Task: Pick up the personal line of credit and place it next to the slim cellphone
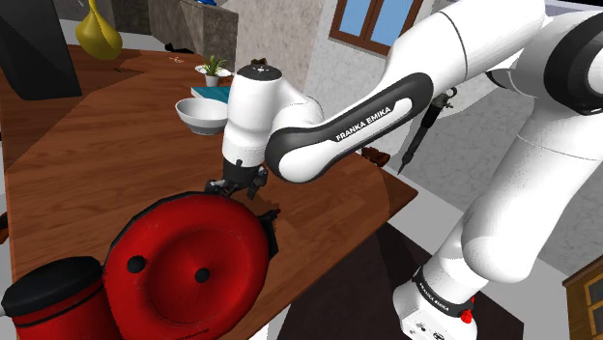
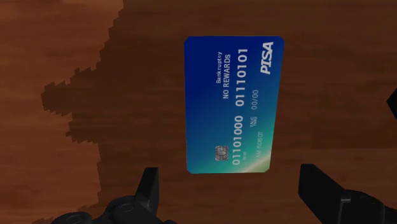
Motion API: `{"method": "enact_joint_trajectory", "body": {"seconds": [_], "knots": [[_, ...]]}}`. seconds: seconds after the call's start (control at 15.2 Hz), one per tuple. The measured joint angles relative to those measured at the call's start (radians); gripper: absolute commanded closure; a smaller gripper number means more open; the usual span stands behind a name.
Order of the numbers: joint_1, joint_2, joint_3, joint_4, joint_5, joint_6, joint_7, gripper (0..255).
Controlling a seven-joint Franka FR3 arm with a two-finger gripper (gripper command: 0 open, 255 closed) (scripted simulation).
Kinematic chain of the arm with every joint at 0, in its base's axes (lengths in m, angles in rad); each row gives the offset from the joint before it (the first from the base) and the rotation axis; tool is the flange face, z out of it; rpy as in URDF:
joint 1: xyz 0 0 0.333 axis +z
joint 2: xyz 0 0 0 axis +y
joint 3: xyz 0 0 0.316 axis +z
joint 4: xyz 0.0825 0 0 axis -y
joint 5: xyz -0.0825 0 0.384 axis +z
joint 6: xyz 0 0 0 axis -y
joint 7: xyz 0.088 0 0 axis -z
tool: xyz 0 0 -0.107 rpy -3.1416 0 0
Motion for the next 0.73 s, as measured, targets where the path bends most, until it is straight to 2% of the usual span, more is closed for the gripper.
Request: {"method": "enact_joint_trajectory", "body": {"seconds": [0.13, 0.2, 0.73], "knots": [[0.000, 0.001, 0.000, 0.000, -0.001, 0.001, 0.000, 0], [0.000, 0.001, 0.000, 0.000, -0.001, 0.001, 0.000, 255], [0.002, -0.001, 0.001, 0.002, -0.003, 0.002, 0.003, 255]]}}
